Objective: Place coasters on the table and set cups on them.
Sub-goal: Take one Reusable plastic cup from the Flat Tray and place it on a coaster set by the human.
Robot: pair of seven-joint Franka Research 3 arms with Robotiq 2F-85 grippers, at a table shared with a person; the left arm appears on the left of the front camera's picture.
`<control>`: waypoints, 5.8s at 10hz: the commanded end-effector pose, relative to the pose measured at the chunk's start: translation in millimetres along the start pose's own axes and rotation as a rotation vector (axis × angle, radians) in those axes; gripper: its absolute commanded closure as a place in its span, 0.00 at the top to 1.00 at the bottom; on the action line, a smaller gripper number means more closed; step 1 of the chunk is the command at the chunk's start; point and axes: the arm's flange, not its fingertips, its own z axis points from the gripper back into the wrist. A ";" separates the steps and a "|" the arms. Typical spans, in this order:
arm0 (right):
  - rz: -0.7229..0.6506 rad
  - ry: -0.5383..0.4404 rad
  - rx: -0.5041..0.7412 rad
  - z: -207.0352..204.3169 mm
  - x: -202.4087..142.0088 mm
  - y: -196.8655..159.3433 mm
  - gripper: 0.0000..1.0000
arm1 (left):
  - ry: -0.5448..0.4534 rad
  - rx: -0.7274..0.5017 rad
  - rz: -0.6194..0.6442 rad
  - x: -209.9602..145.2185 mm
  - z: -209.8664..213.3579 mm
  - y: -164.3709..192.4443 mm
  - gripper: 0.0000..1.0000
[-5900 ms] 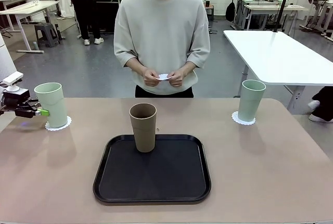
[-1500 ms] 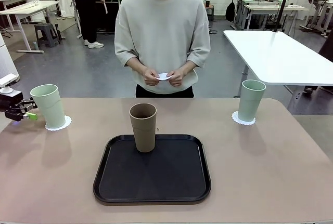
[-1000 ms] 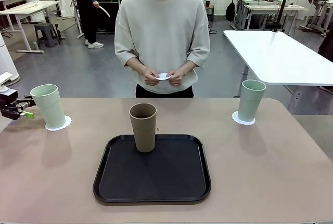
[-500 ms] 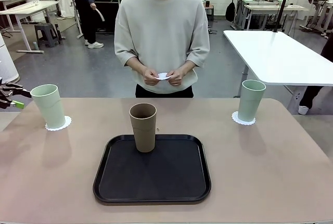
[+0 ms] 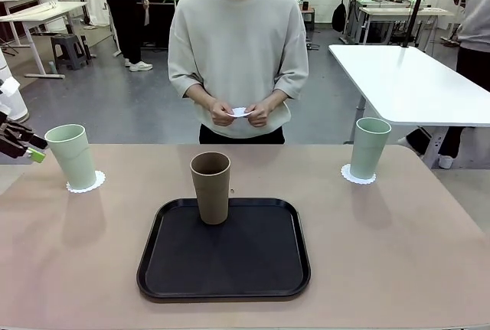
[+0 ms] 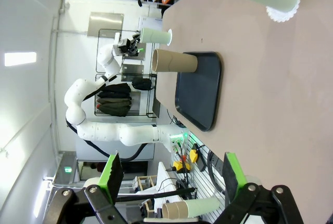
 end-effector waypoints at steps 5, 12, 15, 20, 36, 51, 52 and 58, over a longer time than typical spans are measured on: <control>-0.015 -0.002 -0.001 0.6 0.0 1.1 1.00 | 0.201 -0.033 0.190 10.3 19.9 -86.1 1.00; -0.015 -0.002 -0.001 0.6 0.0 1.1 1.00 | 0.671 0.289 0.350 81.0 18.2 -172.1 1.00; -0.015 -0.002 -0.001 0.6 0.0 1.1 1.00 | 0.642 0.334 0.335 109.3 17.7 -183.0 1.00; -0.015 -0.002 -0.001 0.6 0.0 1.1 1.00 | 0.662 0.317 0.335 110.4 17.3 -183.4 1.00; -0.015 -0.002 -0.001 0.6 0.0 1.1 1.00 | -0.156 -0.368 0.700 23.8 93.0 -148.4 1.00; -0.015 -0.002 -0.001 0.6 0.0 1.1 1.00 | -0.267 -0.481 0.901 -94.8 122.2 -119.0 1.00; -0.015 -0.002 -0.001 0.6 0.0 1.1 1.00 | -0.267 -0.481 0.901 -94.8 122.2 -119.0 1.00; -0.015 -0.002 -0.001 0.6 0.0 1.1 1.00 | -0.267 -0.481 0.901 -94.8 122.2 -119.0 1.00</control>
